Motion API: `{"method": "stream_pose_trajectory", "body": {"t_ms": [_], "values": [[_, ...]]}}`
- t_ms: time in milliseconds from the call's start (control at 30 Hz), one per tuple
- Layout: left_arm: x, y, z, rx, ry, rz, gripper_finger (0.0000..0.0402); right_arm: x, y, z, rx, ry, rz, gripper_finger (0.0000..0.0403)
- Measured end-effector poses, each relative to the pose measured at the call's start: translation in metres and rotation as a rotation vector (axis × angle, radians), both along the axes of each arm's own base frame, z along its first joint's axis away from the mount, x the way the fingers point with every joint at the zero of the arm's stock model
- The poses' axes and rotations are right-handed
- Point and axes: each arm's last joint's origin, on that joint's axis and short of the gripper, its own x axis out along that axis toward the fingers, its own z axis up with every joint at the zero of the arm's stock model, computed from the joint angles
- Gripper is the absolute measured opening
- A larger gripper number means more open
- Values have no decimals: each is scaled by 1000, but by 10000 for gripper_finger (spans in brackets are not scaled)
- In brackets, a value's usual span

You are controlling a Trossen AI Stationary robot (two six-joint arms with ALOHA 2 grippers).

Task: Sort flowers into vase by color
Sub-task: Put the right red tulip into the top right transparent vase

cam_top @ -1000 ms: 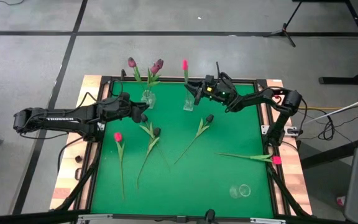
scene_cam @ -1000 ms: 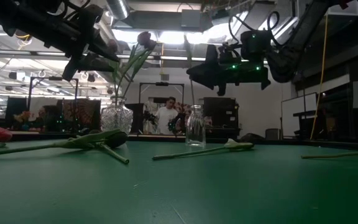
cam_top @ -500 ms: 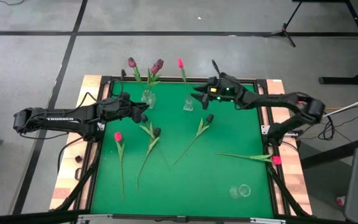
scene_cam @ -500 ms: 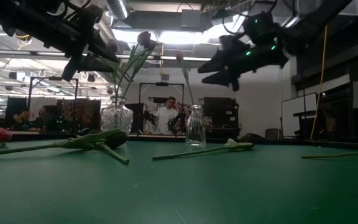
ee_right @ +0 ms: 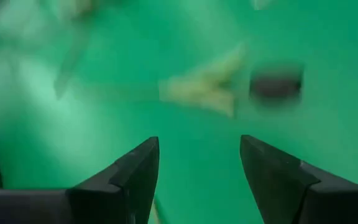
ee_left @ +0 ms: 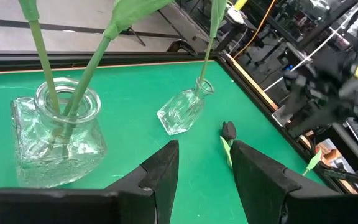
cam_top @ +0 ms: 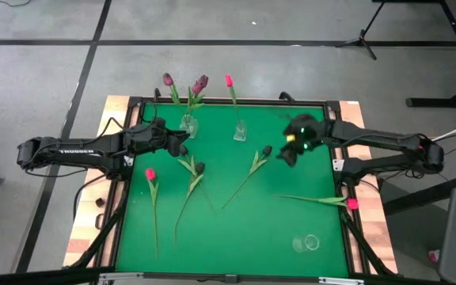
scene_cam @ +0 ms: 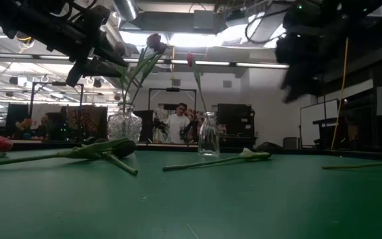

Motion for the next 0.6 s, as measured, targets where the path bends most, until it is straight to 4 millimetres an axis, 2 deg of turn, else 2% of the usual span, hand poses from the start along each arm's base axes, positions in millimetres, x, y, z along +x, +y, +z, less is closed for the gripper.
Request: {"method": "stream_pose_trajectory", "body": {"t_ms": [233, 367, 600], "values": [[0, 0, 0, 0, 0, 0, 143, -9, 46, -10, 135, 239, 62, 225], [0, 0, 0, 0, -1, 0, 143, -22, 69, -16, 182, 421, 77, 225], [0, 0, 0, -1, 0, 0, 144, -41, 95, -19, 174, 619, 41, 225]]}}
